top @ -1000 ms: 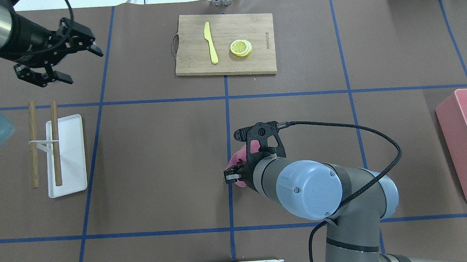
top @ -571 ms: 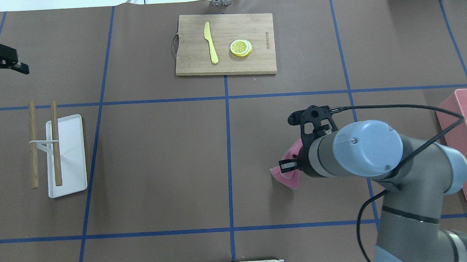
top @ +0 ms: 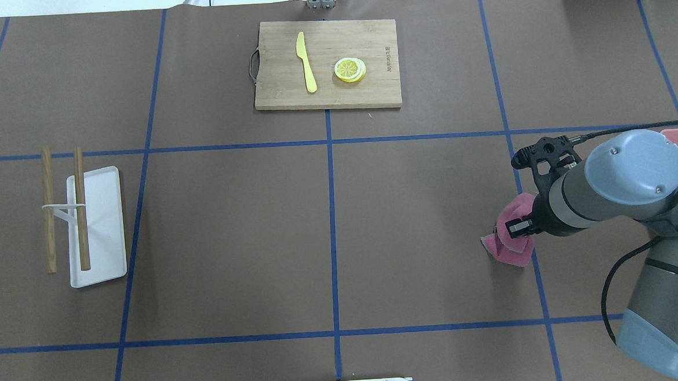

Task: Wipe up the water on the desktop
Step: 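Carry the cloth with the right gripper over the pink bin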

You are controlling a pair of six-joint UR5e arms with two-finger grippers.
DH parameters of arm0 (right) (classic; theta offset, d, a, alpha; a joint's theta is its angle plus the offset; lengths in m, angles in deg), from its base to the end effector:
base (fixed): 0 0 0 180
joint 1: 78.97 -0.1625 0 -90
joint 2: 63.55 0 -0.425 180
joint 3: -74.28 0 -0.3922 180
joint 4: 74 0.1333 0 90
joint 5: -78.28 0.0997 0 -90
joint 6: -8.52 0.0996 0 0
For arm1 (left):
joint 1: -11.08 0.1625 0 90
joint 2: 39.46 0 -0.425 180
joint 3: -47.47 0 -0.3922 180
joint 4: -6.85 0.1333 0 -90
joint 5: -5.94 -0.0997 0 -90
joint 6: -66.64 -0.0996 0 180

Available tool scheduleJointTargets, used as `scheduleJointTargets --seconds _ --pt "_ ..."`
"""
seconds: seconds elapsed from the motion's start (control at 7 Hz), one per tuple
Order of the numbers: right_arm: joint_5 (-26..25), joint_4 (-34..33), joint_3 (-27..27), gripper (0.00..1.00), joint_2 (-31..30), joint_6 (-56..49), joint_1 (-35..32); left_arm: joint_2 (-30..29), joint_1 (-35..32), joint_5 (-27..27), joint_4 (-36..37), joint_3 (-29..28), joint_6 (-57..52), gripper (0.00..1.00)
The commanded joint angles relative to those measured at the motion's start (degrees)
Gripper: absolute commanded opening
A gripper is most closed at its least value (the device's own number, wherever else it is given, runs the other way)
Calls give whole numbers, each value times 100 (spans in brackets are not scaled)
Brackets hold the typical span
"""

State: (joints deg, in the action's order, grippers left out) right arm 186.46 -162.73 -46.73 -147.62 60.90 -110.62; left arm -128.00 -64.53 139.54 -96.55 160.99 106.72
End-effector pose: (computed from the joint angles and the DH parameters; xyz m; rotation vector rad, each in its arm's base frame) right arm -0.3671 -0.3464 0.3622 0.1247 -0.7186 -0.2053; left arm 0.0556 -0.4768 0.4410 0.1861 0.9227 -0.1795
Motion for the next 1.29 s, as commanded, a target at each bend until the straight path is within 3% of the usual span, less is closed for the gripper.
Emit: scheduleJointTargets --seconds 0.0,0.14,0.43,0.86,1.14 --pt "-295 -118 828 0 1621 1292 858 222 -216 -10 -4 -67 -620 98" --pt "-445 -554 1147 0 2388 1605 1123 232 -331 -10 -4 -215 -928 98" --pt "-675 -646 1213 0 2651 2100 1363 267 -376 -10 -4 -261 -1019 98" --pt "-342 -655 -86 0 390 610 565 582 -498 -10 -48 -182 -1028 98" --pt "-332 -655 -212 0 -3 248 396 733 -543 -18 -180 -225 -1272 98"
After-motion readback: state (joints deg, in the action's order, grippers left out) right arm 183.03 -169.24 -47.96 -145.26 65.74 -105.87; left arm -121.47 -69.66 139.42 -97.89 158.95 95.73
